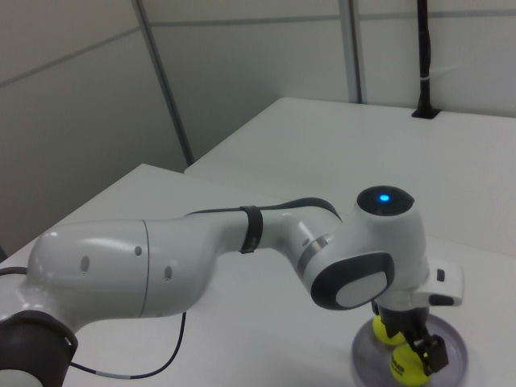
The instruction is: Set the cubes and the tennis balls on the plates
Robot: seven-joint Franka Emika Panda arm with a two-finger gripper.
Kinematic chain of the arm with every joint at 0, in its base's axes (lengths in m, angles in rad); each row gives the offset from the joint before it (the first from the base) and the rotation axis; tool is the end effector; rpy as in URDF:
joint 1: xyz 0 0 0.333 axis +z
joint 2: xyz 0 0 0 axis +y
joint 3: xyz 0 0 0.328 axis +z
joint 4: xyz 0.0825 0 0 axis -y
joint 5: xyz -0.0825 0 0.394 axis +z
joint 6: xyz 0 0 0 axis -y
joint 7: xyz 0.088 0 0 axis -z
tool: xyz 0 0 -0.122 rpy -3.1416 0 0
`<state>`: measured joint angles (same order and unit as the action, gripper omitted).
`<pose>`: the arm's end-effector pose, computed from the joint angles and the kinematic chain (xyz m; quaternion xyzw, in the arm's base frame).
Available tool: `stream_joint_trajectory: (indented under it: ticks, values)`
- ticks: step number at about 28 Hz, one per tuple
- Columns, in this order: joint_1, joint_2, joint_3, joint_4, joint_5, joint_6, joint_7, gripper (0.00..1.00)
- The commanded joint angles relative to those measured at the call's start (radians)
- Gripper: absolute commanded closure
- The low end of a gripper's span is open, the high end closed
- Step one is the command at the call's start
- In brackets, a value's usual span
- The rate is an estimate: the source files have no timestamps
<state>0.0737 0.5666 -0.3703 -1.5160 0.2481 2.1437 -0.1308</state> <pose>0.7082 -0.1580 0.3492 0.9922 -0.1132 0.0526 0.0001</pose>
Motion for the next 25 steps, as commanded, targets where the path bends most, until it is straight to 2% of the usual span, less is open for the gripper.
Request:
stream_joint_trajectory:
  ticks: [1, 6, 10, 14, 16, 17, 18, 20, 25]
  values:
    - [0.053, -0.121, -0.009, -0.020, 0.020, -0.089, -0.026, 0.00]
    - [0.107, -0.244, 0.001, -0.020, 0.017, -0.241, -0.023, 0.00]
    - [0.136, -0.283, 0.028, -0.016, 0.011, -0.292, 0.014, 0.00]
    - [0.146, -0.306, 0.125, -0.006, -0.032, -0.298, 0.105, 0.00]
    - [0.146, -0.318, 0.168, -0.007, -0.084, -0.300, 0.147, 0.00]
    - [0.146, -0.332, 0.215, -0.012, -0.134, -0.306, 0.190, 0.00]
    - [0.144, -0.338, 0.235, -0.015, -0.157, -0.307, 0.212, 0.00]
    - [0.144, -0.343, 0.255, -0.018, -0.181, -0.311, 0.240, 0.00]
    - [0.146, -0.356, 0.263, -0.024, -0.185, -0.321, 0.249, 0.00]
